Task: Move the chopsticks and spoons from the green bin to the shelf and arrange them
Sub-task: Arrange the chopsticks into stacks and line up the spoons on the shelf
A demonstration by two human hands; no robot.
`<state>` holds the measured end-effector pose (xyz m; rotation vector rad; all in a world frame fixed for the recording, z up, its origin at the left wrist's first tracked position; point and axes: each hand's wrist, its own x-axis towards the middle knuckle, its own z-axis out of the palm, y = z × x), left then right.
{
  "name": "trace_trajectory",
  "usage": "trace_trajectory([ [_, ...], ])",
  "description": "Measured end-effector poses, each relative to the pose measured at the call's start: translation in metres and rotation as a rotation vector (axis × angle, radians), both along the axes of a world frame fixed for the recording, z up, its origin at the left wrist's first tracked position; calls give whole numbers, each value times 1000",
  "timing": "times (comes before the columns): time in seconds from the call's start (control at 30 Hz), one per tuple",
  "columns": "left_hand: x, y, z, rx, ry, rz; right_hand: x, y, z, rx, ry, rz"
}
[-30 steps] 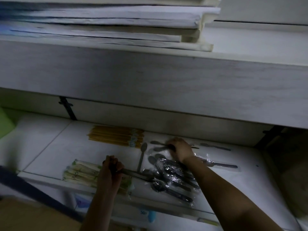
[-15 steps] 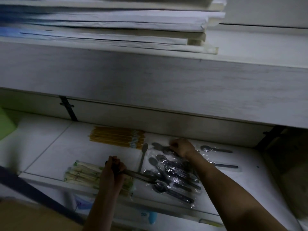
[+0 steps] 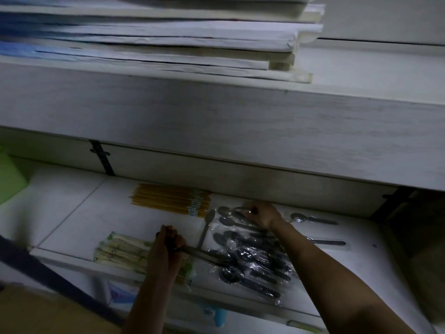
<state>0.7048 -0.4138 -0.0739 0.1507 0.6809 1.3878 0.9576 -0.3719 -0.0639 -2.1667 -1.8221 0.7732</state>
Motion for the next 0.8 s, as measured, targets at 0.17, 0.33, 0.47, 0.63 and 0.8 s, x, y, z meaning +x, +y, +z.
trace_trajectory([
  [0.17, 5, 4, -1, -21, 10, 1, 5, 0, 2, 84, 0, -76],
  [0.33, 9, 3, -6, -24, 8, -19, 16, -1, 12, 189, 128, -169],
  [0.47, 13, 2, -5, -33, 2, -24, 16, -7, 23, 143, 227, -105],
  [0.63, 19, 0, -6, -42, 11, -52, 14, -16, 32, 19, 59, 27],
  [0.8, 31, -5, -1, -13, 3, -88, 14, -28, 46, 217, -7, -41],
])
